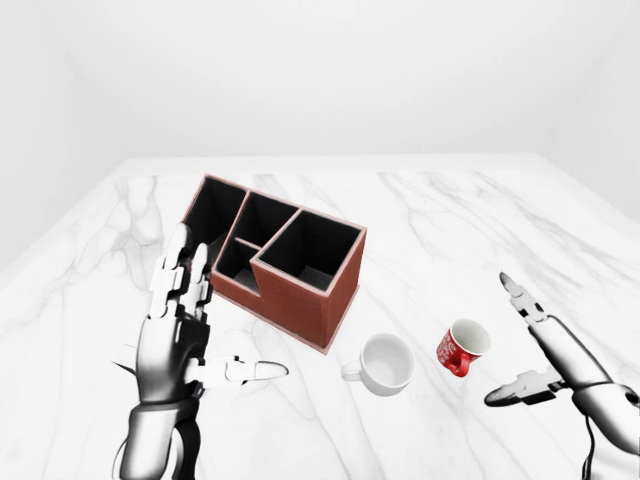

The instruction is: Pick up the red mug and place it to the right of the caddy.

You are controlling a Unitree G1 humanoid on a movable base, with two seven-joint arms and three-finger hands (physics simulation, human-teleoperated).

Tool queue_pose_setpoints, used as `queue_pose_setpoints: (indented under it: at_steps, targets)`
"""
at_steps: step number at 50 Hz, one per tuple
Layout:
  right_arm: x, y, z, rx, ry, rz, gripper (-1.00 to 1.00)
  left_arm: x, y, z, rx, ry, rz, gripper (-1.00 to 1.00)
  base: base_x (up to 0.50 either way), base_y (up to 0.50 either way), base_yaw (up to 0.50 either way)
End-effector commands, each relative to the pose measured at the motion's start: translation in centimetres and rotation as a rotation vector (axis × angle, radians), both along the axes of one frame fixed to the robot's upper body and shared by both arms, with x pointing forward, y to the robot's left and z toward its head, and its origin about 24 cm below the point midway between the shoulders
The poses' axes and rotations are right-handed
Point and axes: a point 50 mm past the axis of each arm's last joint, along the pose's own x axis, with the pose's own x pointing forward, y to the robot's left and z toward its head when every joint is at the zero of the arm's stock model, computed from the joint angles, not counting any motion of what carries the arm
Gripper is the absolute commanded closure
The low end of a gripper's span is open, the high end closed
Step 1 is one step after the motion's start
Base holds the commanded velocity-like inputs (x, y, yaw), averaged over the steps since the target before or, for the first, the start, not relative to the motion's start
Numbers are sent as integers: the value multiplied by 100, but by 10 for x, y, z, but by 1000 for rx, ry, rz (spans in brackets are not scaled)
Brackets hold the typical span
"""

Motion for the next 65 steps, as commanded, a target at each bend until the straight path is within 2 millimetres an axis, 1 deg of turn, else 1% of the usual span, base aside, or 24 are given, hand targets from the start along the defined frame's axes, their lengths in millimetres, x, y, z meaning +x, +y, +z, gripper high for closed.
queue_pose_setpoints:
  at_steps: [1, 3, 5, 10, 16, 20, 25, 27, 30, 38, 45, 52, 61, 65]
  targets:
    - [0, -15, -23, -10, 123, -51, -100, -1, 0, 1, 0, -5, -1, -100, 0, 0, 0]
    - [1, -17, -31, -21, 172, -53, -100, -1, 0, 1, 0, -4, -1, -100, 0, 0, 0]
    - [3, -17, -34, -17, 184, -50, -100, -2, 0, 1, 0, -5, -1, -100, 0, 0, 0]
    - [8, -20, -29, -56, 183, -45, -100, -2, -1, 2, 2, -6, -2, -100, 0, 0, 0]
    - [11, -23, -35, -59, 219, -44, -100, -1, 0, 1, 2, -2, 0, -100, 0, 0, 0]
    - [16, -23, -35, -66, 220, -32, -100, -2, 0, 3, 3, -13, 2, -100, 0, 0, 0]
    - [25, -24, -34, -75, 224, -16, -100, -1, -1, 1, 3, -3, -1, -100, 0, 0, 0]
    - [26, -24, -37, -73, 238, -10, -100, 0, -1, -2, 2, 8, -3, -100, 0, 0, 0]
    - [28, -25, -38, -74, 249, -6, -100, 0, -1, 0, 2, 0, -2, -100, 0, 0, 0]
    - [35, -31, -37, -86, 261, -3, -100, 0, -1, 0, 2, 2, -2, -100, 0, 0, 0]
    - [38, -39, -44, -76, 304, -9, -100, -1, -1, 2, 3, -6, -1, -100, 0, 0, 0]
    - [37, -41, -43, -105, 318, -12, -100, -1, 0, 1, 1, -5, 0, -100, 0, 0, 0]
    - [44, -50, -36, -144, 324, -25, -100, 1, 0, 0, 1, -2, 2, -100, 0, 0, 0]
    - [46, -51, -36, -162, 337, -23, -100, 1, -1, -1, 1, 3, 0, -100, 0, 0, 0]
